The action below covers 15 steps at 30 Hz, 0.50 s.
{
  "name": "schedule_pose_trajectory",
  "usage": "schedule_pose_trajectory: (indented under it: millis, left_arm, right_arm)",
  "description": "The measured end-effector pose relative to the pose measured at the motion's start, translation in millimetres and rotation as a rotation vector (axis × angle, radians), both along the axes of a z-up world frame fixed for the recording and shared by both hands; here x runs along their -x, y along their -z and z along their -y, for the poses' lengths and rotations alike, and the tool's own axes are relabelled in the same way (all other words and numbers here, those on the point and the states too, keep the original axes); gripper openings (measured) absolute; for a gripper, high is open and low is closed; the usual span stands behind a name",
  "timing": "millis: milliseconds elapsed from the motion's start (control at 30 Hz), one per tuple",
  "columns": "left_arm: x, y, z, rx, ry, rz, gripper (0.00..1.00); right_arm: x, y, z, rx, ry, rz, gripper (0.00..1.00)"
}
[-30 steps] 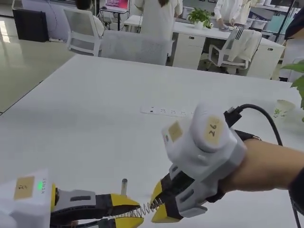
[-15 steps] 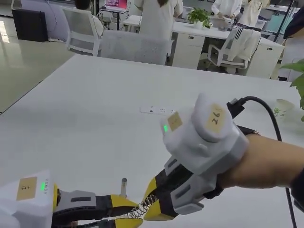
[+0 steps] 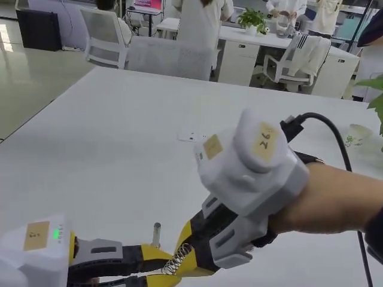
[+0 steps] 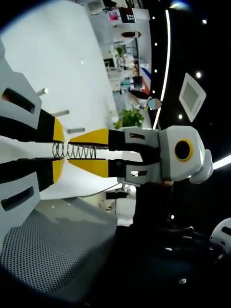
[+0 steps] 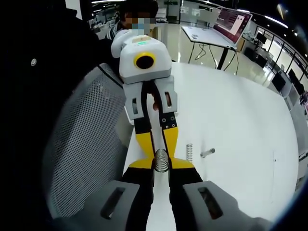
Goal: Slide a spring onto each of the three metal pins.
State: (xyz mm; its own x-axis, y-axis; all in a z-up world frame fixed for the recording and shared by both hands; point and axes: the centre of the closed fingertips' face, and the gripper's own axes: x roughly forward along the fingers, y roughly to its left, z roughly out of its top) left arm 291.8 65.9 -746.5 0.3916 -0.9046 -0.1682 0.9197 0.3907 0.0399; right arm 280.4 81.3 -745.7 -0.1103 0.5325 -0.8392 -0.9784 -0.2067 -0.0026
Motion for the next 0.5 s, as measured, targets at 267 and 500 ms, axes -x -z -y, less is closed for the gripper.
schedule_pose_trajectory:
  millis: [267,500]
  left_arm:
    - [-1.3,-0.3,-0.3,0.000,-0.009,-0.007,0.12]
    - [-5.3,1.7,-4.9,0.000,-0.039,-0.022,0.21]
  right_arm:
    - [-2.9,1.8,1.3,0.011,0.000,0.009,0.08]
    - [-5.8,3.9,3.4,0.020,0.003,0.017,0.08]
